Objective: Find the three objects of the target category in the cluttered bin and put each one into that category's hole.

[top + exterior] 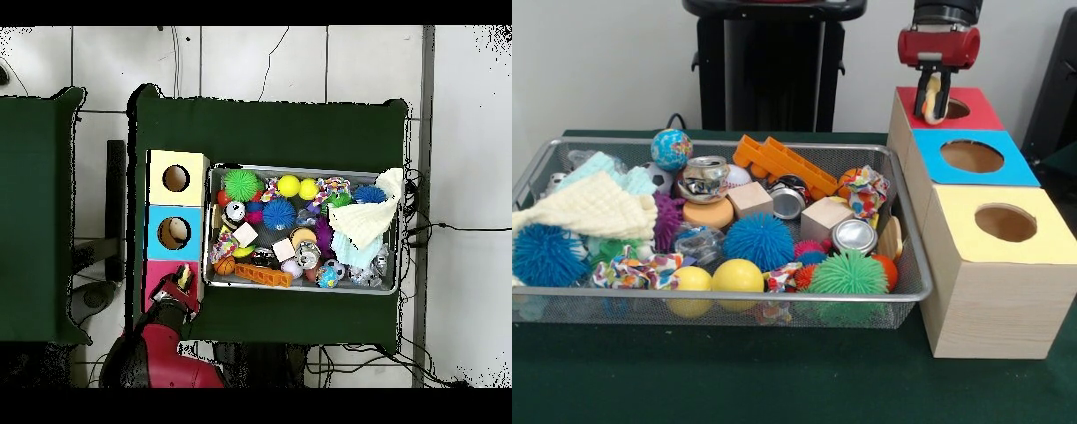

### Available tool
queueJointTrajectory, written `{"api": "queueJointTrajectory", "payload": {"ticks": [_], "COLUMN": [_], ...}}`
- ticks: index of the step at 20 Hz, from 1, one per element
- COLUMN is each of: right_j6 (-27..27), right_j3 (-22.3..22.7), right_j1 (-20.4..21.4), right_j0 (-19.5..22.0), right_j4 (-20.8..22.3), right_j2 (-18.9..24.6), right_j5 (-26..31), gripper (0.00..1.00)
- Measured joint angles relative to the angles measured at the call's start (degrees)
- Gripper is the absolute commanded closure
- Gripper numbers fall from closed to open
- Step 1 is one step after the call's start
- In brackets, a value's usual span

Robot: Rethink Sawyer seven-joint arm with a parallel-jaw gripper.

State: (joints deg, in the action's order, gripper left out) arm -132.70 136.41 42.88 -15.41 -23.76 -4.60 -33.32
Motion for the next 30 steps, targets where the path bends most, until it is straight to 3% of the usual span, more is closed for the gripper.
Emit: {"api": "queueJointTrajectory", "payload": {"ticks": [22,30], "right_j6": [-2.13,-2.18], "right_j3": [0.5,0.55], "right_j1": [-1.64,-1.74], "right_j0": [-6.64,-6.28], "right_j4": [-3.88,-4.26], "right_j2": [0.75,0.98], "right_j5": [-1.5,-1.71], "gripper": [1.0,1.0]}}
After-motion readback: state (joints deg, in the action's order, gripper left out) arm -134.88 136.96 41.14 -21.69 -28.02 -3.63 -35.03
